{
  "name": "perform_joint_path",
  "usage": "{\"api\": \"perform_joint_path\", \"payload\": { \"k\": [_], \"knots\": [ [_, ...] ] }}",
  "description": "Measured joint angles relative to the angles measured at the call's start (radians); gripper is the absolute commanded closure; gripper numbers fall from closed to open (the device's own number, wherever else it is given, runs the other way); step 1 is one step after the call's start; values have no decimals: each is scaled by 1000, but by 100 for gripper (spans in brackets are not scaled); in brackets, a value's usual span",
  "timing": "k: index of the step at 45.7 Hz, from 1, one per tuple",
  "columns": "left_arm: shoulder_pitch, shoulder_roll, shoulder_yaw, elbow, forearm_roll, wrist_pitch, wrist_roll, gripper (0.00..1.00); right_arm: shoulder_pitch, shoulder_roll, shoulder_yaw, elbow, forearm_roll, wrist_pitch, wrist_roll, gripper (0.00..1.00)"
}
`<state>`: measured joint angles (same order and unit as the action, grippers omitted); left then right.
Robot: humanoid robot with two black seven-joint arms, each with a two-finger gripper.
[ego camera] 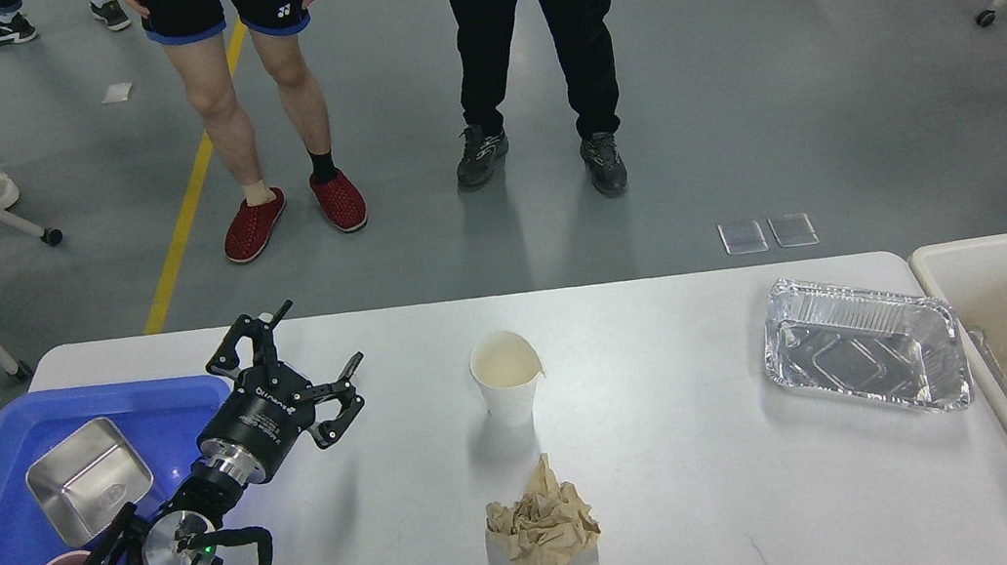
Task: Tidy desktop
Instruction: 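Reach the right gripper to the foil tray's edge nearest it, then grasp the foil tray edge with the right gripper and lift it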
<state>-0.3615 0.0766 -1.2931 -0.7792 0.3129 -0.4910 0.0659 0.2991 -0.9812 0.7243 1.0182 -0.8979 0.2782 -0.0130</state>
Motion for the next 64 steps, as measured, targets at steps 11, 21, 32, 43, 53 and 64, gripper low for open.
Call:
{"api": "perform_joint_path", "payload": {
  "k": [11, 21, 32, 43, 53, 64],
  "knots": [
    [0, 1, 0, 0, 0, 1, 0, 3, 84, 165, -6, -165, -117, 1, 2, 0],
    [4, 2, 0, 0, 0, 1, 0, 3, 187, 290, -92, -365, -161, -3, 14, 1],
    [6, 3, 0, -1, 0, 0, 0, 3, 251, 384, -149, -495, -162, -13, 31, 11],
    [7, 3, 0, -7, 0, 0, 0, 3, 289, 447, -234, -587, -162, -13, 32, 37],
    [10, 5, 0, -11, 0, 0, 0, 3, 302, 484, -252, -611, -161, -13, 37, 60],
    [10, 10, 0, -14, 0, 0, 0, 3, 320, 525, -253, -663, -159, -13, 87, 88]
  ]
}}
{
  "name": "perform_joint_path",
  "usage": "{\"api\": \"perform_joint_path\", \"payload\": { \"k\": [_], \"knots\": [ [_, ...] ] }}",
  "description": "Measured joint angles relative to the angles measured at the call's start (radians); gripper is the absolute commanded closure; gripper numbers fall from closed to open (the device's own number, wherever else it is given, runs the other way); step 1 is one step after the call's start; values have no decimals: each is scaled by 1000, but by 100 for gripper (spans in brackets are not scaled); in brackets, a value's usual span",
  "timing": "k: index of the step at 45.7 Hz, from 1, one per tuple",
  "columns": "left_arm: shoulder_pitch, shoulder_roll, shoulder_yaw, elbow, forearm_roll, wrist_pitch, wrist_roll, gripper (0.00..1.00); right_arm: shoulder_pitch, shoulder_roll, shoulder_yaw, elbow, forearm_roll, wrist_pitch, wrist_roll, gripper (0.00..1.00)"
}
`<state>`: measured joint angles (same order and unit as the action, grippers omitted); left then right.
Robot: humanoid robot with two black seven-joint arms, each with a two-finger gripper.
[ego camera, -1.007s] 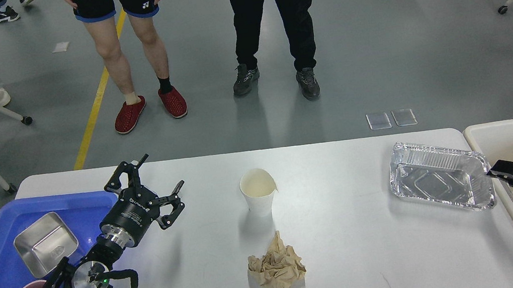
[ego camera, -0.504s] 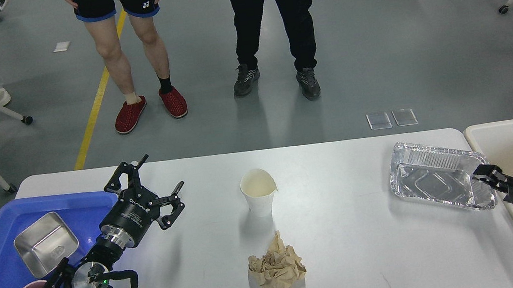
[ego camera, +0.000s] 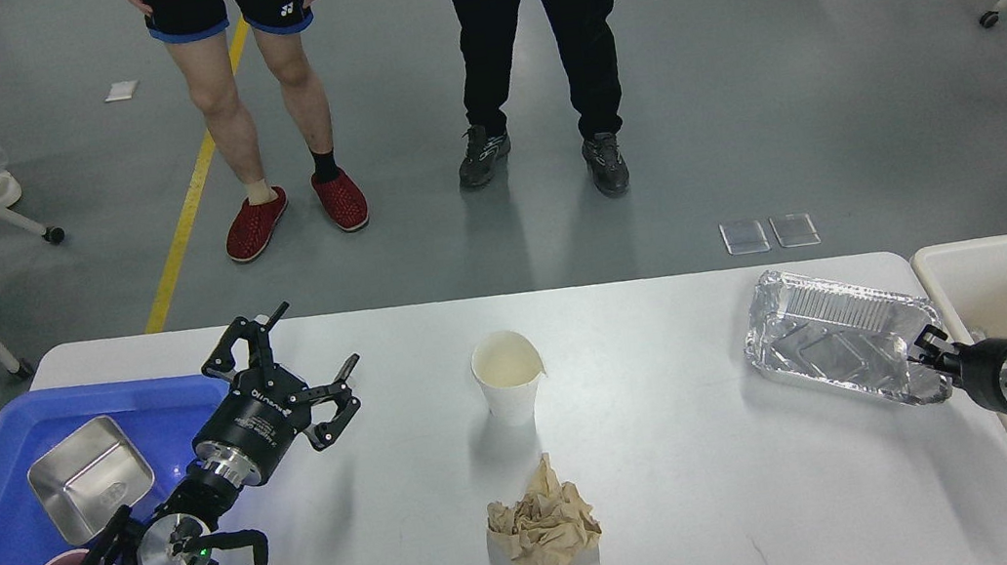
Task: Tidy desktop
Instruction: 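Grasp the foil tray edge with the right gripper and lift it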
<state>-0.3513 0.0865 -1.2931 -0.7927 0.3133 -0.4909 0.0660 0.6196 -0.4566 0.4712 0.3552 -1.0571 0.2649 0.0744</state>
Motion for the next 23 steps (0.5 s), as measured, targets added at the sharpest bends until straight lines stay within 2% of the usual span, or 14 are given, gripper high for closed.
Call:
{"api": "perform_joint_path", "payload": {
  "k": [6, 13, 23],
  "knots": [
    [0, 1, -1, -1, 0, 0, 0, 3, 1, 3, -1, -4, 0, 2, 28, 100],
    [0, 1, -1, -2, 0, 0, 0, 3, -2, 4, -2, -1, 1, 10, 60, 100],
    [1, 4, -1, -2, 0, 2, 0, 3, -6, 4, -10, 11, 3, 35, 66, 100]
  ]
}}
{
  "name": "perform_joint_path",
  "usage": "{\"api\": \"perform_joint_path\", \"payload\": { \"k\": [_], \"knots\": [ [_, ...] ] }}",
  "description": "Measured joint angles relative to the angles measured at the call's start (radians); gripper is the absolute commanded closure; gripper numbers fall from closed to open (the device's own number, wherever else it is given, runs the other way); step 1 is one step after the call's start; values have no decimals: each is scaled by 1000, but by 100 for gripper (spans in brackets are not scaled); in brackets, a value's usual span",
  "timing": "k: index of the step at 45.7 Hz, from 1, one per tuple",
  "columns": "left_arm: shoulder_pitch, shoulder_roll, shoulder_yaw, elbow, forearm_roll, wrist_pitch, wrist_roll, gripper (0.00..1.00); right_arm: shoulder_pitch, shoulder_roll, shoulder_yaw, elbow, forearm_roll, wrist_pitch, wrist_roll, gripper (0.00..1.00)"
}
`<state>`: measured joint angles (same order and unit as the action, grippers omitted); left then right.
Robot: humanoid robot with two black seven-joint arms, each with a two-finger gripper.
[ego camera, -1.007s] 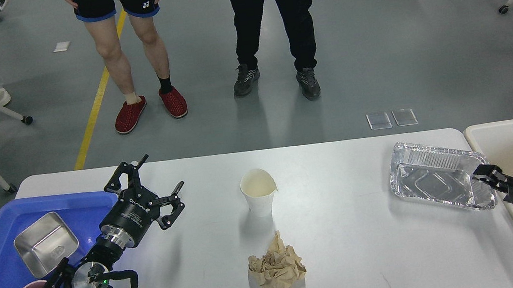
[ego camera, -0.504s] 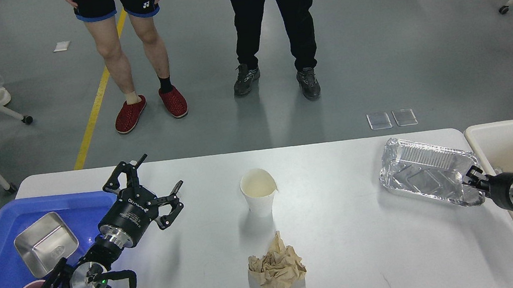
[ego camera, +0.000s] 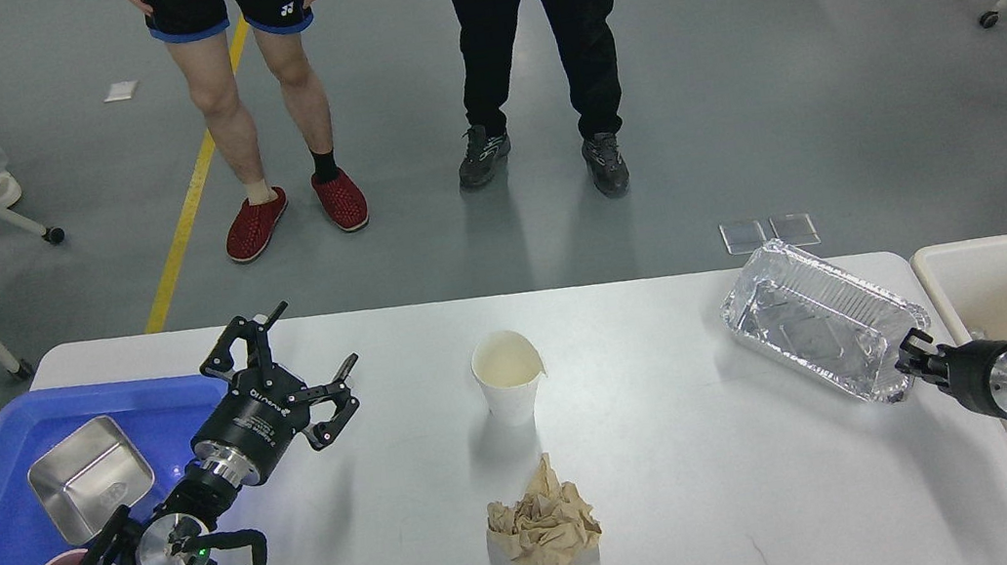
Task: Tidy desktop
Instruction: 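Grasp the foil tray edge with the right gripper and lift it, then carry the foil tray toward the paper cup with the right gripper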
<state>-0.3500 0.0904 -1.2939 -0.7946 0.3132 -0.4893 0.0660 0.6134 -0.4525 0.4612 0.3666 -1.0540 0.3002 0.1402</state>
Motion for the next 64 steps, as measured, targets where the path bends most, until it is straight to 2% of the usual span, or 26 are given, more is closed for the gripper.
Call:
{"api": "perform_joint_path", "payload": {
  "k": [11, 16, 28, 39, 51, 64],
  "knots": [
    [0, 2, -1, 0, 0, 0, 0, 3, 12, -4, -2, 30, 0, 1, 1, 100],
    [0, 2, -1, -1, 0, 0, 0, 3, 20, -43, -3, 88, 0, 6, 1, 100],
    [0, -3, -1, -2, 0, 0, 0, 3, 70, -288, -2, 453, 10, 17, -13, 100],
    [-1, -5, 0, -25, 0, 22, 1, 3, 135, -404, -5, 751, 11, 18, -49, 100],
    [9, 3, 1, -29, 1, 23, 1, 3, 170, -454, -82, 879, 0, 28, -74, 100],
    [9, 6, 1, -31, 1, 32, 1, 3, 331, -469, -256, 904, -17, 93, -145, 100]
  ]
}}
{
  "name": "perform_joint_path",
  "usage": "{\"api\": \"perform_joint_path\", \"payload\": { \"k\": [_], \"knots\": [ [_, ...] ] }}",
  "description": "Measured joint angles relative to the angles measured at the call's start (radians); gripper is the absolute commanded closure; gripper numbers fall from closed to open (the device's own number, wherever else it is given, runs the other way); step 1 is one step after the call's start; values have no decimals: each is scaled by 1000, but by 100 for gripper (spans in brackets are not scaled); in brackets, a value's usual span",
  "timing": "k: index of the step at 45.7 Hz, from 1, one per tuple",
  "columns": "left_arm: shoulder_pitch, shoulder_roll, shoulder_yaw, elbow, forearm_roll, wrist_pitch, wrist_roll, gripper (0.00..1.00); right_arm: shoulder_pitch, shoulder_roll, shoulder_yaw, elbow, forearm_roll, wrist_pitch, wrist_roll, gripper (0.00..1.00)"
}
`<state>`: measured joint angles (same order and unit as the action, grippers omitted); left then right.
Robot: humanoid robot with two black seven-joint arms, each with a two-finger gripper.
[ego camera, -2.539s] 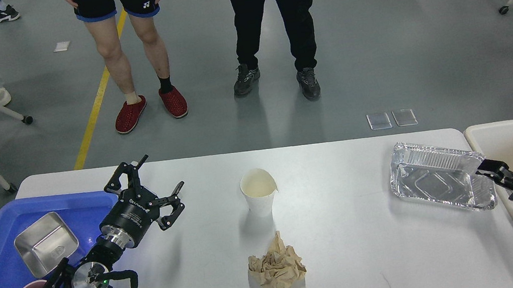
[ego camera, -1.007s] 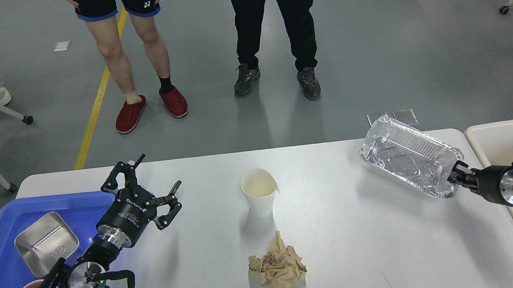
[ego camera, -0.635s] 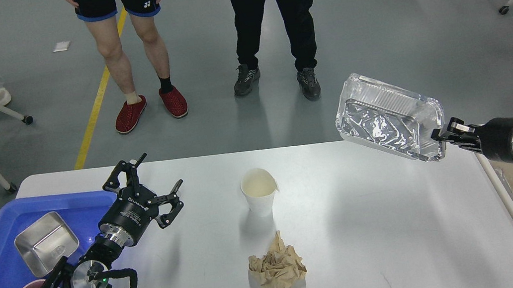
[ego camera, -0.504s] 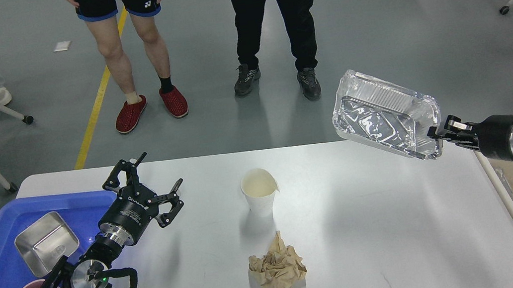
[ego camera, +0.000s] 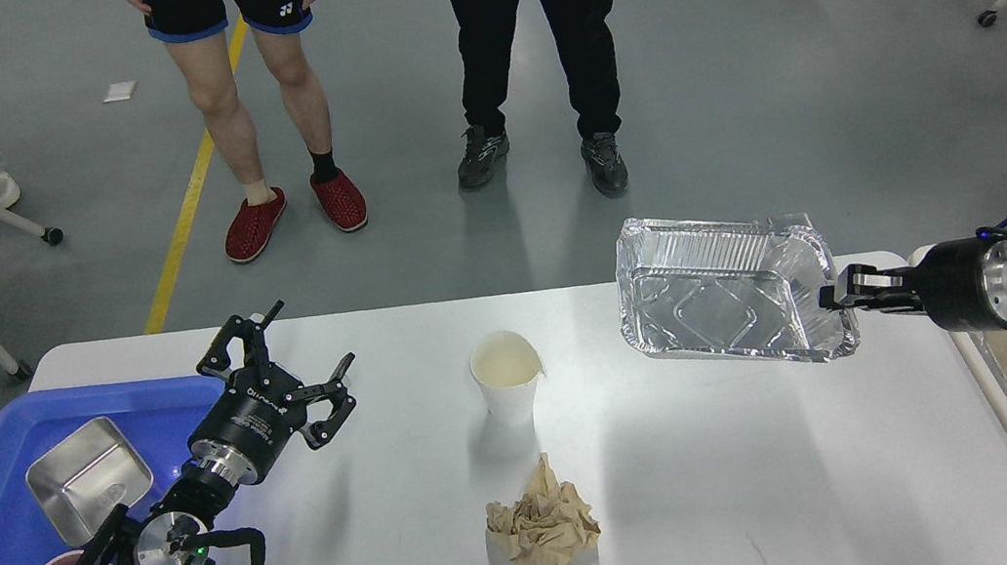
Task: Tidy desktop
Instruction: 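Carry the foil tray toward the paper cup with the right gripper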
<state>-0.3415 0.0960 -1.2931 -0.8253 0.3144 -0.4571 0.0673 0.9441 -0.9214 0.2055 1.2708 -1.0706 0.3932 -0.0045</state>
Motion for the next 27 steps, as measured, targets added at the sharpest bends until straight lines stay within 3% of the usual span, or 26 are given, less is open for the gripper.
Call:
{"api": "perform_joint_path", "payload": {
  "k": [8, 17, 27],
  "knots": [
    [0, -2, 0, 0, 0, 1, 0, 3, 62, 45, -15, -16, 12, 33, -87, 100],
    [0, 3, 0, 0, 0, 1, 0, 3, 128, 99, -18, -25, 125, 44, -218, 100],
    [0, 6, 0, 0, 0, 1, 0, 3, 226, 137, -52, -25, 208, 48, -262, 100]
  ]
}}
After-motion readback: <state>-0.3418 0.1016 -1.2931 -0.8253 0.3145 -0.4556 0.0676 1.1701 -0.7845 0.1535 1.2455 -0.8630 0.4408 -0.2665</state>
